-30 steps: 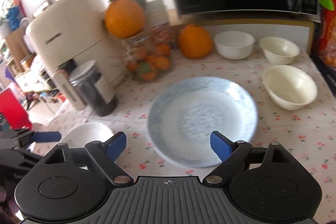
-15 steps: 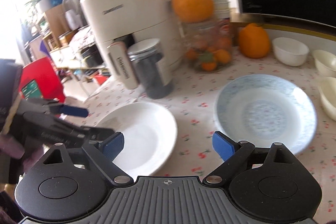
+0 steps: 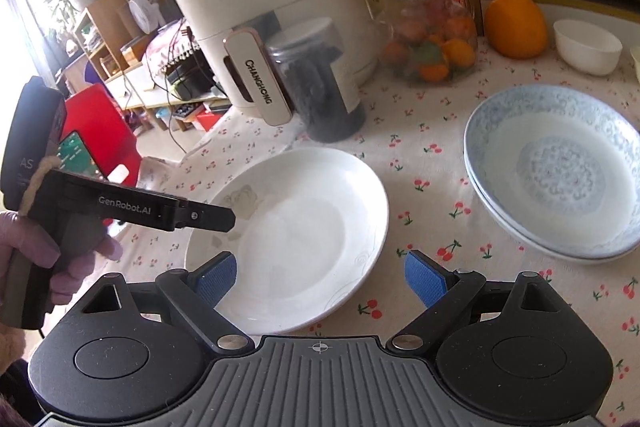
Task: Organize plates and bowls
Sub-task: 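Close the left tool on the white flower-print plate rim while the right tool grips it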
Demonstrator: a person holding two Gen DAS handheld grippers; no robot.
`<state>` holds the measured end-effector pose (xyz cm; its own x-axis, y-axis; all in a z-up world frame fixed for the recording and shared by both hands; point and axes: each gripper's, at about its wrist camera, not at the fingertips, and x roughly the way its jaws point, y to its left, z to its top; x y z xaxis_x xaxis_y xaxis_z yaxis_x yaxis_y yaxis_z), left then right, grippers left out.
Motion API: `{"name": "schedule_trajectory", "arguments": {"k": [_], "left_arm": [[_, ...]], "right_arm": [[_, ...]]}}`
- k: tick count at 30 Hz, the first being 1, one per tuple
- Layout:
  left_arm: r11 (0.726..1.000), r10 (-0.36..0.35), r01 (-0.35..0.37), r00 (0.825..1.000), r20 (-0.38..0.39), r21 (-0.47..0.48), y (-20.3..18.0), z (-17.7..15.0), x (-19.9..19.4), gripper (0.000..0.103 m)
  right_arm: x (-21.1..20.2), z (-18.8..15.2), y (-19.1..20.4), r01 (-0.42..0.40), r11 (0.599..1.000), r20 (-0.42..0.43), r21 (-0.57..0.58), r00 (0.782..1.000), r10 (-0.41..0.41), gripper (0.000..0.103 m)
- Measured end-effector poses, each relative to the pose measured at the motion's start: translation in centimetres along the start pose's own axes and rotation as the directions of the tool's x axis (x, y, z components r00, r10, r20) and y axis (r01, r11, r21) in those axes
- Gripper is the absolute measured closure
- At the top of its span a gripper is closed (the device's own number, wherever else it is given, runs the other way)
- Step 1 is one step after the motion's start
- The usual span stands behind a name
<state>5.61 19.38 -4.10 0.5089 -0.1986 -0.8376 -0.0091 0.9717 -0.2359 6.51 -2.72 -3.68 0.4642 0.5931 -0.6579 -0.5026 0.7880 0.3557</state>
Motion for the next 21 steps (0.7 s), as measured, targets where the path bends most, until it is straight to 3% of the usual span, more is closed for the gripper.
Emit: {"name": "schedule_trajectory", "arguments": {"k": [8,21], "left_arm": [[0.999,-0.021,0.019,0.999,-0.033,-0.050,0.6,0.1,0.2,0.051],[0.998,-0.025,0.020,0.997,-0.076,-0.066,0.8,0.0,0.7,0.070]], "right_arm": [[1.3,-0.5,-0.4,-0.027,0.997,-0.044,0.078,0.999,0.030,0.010],[2.0,-0.8,0.2,-0.034,0.996,-0.052,0.087,0.998,0.039,0.013]]}}
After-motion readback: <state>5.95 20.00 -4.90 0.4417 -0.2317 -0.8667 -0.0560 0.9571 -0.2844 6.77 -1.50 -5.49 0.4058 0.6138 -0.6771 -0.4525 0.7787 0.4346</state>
